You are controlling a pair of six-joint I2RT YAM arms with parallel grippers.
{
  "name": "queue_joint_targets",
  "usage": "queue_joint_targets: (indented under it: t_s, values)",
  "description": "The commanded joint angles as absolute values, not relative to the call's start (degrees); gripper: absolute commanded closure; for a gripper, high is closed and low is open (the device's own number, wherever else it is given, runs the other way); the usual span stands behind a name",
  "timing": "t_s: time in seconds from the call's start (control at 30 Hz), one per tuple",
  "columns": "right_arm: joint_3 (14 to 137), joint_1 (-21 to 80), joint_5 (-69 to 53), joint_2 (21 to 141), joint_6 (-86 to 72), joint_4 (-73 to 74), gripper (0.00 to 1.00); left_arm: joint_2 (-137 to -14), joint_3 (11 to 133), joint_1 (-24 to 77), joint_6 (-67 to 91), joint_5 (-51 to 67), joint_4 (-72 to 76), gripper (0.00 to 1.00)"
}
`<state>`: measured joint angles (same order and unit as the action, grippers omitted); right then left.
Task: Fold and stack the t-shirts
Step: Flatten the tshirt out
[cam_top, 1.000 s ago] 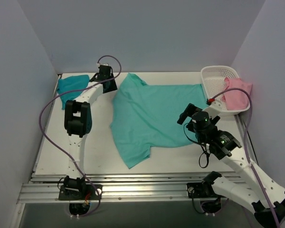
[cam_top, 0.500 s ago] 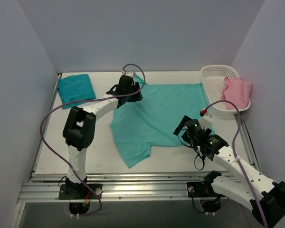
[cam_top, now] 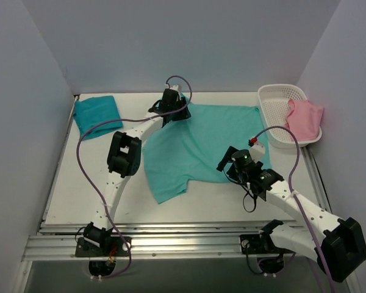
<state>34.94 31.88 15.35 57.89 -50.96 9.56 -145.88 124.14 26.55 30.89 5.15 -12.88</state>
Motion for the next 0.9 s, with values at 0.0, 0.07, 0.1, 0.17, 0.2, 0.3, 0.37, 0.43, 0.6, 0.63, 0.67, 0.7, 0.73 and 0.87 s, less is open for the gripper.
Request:
queue_joint_targets:
  t_s: [0.0,0.07,0.1,0.17,0.2,0.3,0.37,0.43,0.6,0.63,0.67,0.7,0.73,0.87]
  values:
    - [37.7,31.5,15.1,61.3,-48.6,7.3,0.04,-150.4,135.9,24.8,31.4,6.5,-19.8,0.50]
    - [38.5,31.3,15.1,62.7,-47.3,6.2,0.04,-151.4,139.0,24.2,31.6,6.6,-20.5,0.50]
    - [38.7,31.2,15.1,63.8,-46.9,5.9,0.04,-151.2,139.1,23.8,31.9,6.7,-20.0,0.50]
    - [38.9,30.9,15.0,65.0,-45.9,4.8,0.04,-149.7,137.7,22.8,33.2,7.4,-19.3,0.50]
    - [39.0,30.8,14.8,66.3,-45.5,4.1,0.04,-148.9,136.8,22.4,33.7,7.5,-17.9,0.50]
    - [39.5,30.3,13.5,69.1,-44.4,2.5,0.04,-145.6,132.5,21.8,34.0,6.2,-17.7,0.50]
    - [39.5,30.1,13.1,70.1,-44.0,1.6,0.04,-142.7,129.9,21.8,33.3,4.8,-19.2,0.50]
    - [39.5,29.8,13.4,71.0,-43.6,0.9,0.04,-136.5,121.2,22.4,32.8,2.2,-19.5,0.51]
    - [38.8,28.4,12.7,70.8,-42.5,0.6,0.04,-116.4,87.4,27.8,33.7,-8.2,-8.4,0.53]
    - [39.1,28.4,12.7,70.8,-42.1,0.6,0.04,-111.3,85.0,29.0,33.9,-12.4,-9.1,0.53]
    - [39.4,28.5,12.8,70.7,-41.9,0.5,0.04,-108.7,82.5,30.3,34.3,-14.6,-9.8,0.53]
    - [39.6,28.7,12.9,70.6,-41.7,0.6,0.04,-106.1,79.7,31.6,34.6,-16.7,-9.8,0.53]
    - [40.0,29.2,12.9,70.3,-41.1,1.1,0.04,-100.9,73.9,32.9,35.8,-18.2,-9.8,0.53]
    - [39.1,29.5,12.7,67.3,-40.4,2.1,0.02,-87.7,62.3,38.9,39.2,-24.2,-10.8,0.53]
